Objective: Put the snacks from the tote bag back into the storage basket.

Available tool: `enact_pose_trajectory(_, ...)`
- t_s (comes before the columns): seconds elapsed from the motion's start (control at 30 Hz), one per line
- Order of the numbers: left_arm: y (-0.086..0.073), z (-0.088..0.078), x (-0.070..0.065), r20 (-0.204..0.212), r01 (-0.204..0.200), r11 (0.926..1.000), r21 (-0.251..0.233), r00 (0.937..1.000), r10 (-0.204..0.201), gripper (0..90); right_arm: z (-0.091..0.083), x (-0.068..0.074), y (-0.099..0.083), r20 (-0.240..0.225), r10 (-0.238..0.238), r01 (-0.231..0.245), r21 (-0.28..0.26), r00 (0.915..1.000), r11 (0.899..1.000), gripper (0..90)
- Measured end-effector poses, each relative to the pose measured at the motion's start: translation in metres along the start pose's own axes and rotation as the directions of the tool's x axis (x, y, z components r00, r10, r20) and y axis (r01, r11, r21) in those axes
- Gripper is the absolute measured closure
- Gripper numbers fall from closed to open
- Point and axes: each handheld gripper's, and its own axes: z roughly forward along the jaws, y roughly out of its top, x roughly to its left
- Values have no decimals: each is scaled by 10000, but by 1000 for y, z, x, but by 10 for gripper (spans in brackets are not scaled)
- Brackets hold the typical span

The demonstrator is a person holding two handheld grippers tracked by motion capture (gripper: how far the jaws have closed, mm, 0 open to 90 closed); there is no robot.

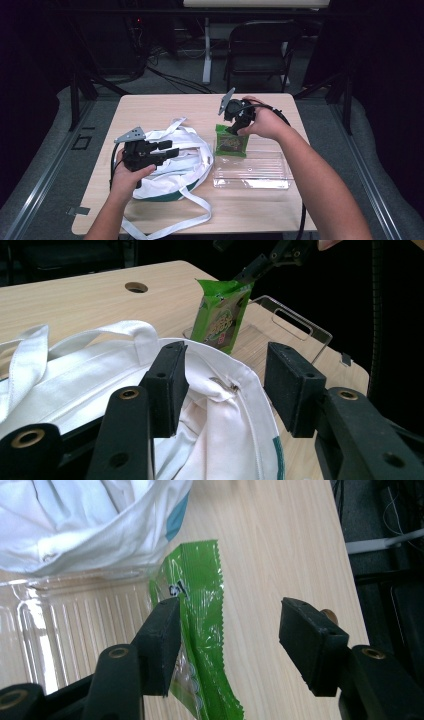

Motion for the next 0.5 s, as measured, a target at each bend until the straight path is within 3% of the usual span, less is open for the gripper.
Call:
enact_pose_trajectory(0.3,0,1,0,-23,-22,10000,70,10000,22,509,-14,-1,4,95,753,-742,-848,9971,9936,425)
enact_pose_trajectory(0.5,0,1,0,-44,3,10000,23,10000,-3,509,-23,0,9,374,1478,-1418,-1296,9883,9814,432)
